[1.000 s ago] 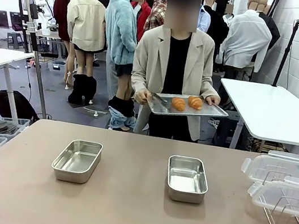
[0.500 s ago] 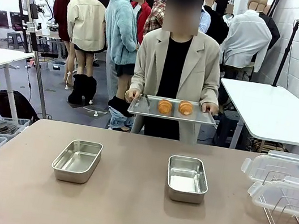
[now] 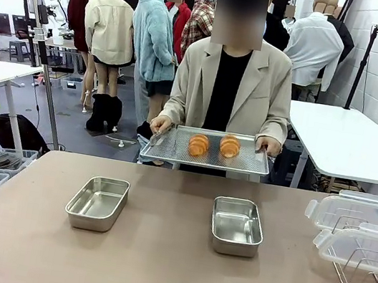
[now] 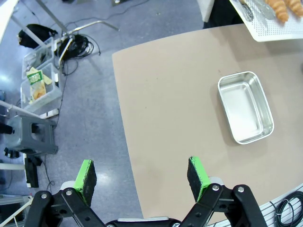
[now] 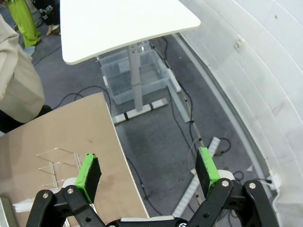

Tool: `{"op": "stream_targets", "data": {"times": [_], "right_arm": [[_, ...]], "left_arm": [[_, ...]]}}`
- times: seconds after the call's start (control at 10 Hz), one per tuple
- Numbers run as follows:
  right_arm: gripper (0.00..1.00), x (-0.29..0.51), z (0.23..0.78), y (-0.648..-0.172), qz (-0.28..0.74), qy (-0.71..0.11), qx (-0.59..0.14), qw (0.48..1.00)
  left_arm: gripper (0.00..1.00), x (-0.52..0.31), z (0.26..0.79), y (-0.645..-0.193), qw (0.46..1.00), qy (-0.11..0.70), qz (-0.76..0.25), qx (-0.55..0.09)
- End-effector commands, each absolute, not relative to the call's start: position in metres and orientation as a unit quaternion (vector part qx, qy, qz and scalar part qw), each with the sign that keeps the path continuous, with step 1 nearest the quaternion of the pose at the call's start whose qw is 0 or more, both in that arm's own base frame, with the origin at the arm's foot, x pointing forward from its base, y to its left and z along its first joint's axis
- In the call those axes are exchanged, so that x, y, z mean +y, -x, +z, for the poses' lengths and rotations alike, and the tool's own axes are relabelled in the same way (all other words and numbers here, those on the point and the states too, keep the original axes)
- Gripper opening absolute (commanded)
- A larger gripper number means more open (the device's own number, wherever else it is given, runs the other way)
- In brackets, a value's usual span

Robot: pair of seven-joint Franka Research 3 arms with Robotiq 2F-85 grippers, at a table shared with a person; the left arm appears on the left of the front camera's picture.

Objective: Place the bread in airtight containers.
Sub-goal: Lift both Airtight Container.

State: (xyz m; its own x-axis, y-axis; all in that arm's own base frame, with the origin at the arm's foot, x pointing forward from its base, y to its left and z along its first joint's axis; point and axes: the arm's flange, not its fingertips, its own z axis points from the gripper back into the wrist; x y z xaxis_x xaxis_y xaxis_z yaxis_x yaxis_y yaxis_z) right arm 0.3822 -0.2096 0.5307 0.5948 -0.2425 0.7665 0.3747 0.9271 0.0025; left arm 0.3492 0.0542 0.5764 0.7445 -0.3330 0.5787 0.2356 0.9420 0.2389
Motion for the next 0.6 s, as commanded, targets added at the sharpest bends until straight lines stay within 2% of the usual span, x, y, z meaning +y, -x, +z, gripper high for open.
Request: {"op": "stream_targets", "data": {"times": [0.0,0.5], "right_arm": [[1.0,-0.208,0.5302,-0.3823,-0.175,0.083,-0.411,0.891],[1.0,-0.208,0.5302,-0.3823,-0.175,0.083,-0.411,0.891]], "left_arm": [[1.0,0.0557,0.5766,-0.3484,0.93,-0.083,-0.154,-0.324],[1.0,0.0557,0.5766,-0.3484,0.93,-0.083,-0.154,-0.324]]}}
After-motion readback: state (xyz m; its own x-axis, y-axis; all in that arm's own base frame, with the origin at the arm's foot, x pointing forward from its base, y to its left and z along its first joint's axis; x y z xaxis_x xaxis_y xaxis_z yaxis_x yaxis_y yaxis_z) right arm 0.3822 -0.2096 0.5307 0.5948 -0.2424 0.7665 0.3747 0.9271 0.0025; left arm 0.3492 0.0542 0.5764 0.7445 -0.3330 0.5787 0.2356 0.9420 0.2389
